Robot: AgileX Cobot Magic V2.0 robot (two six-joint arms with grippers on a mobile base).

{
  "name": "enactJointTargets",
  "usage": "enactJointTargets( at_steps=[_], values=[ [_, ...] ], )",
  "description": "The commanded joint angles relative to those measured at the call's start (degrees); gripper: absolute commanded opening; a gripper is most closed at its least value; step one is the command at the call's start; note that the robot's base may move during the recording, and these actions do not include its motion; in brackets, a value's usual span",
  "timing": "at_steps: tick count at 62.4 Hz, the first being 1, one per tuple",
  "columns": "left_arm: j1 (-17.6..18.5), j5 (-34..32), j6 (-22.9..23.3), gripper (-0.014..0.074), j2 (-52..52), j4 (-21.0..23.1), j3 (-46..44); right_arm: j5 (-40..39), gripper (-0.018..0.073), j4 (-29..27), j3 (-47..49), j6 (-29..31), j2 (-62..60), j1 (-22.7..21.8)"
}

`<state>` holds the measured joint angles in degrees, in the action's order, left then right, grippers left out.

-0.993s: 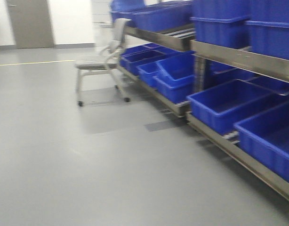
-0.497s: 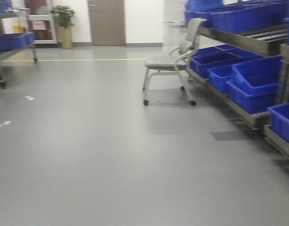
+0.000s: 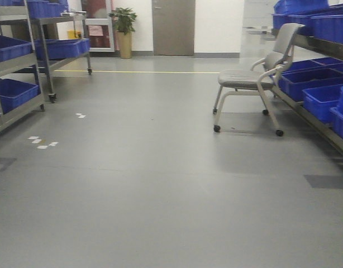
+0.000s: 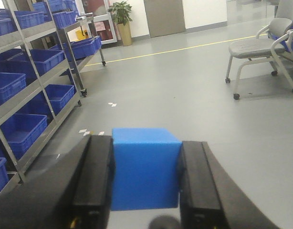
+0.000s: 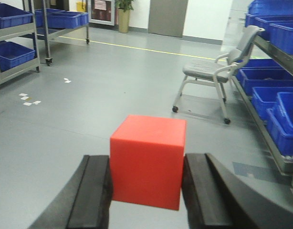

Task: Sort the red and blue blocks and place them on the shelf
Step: 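Drive the base to the shelf of blue bins holding both cubes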

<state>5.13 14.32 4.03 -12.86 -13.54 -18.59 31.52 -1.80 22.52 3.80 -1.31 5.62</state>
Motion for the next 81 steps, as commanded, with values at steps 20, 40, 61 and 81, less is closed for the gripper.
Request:
enactJointTargets(
  at_steps=[20, 40, 61, 81],
  values=[
    [0.50, -5.38, 0.52, 0.0084, -0.64, 0.17, -1.75, -5.34, 0.0066, 0.59, 1.38, 0.32, -0.30, -0.23],
    [0.50, -5.38, 0.52, 0.0084, -0.64, 0.17, -1.75, -5.34, 0.0066, 0.59, 1.38, 0.32, -0.30, -0.23],
    [0.50, -5.38, 0.52, 0.0084, -0.64, 0.17, -1.75, -5.34, 0.0066, 0.59, 1.38, 0.32, -0.30, -0.23],
    [0.50, -5.38, 0.52, 0.0085, -0.64, 0.17, -1.75, -5.34, 0.0066, 0.59, 1.38, 0.32, -0.30, -0.23]
  ],
)
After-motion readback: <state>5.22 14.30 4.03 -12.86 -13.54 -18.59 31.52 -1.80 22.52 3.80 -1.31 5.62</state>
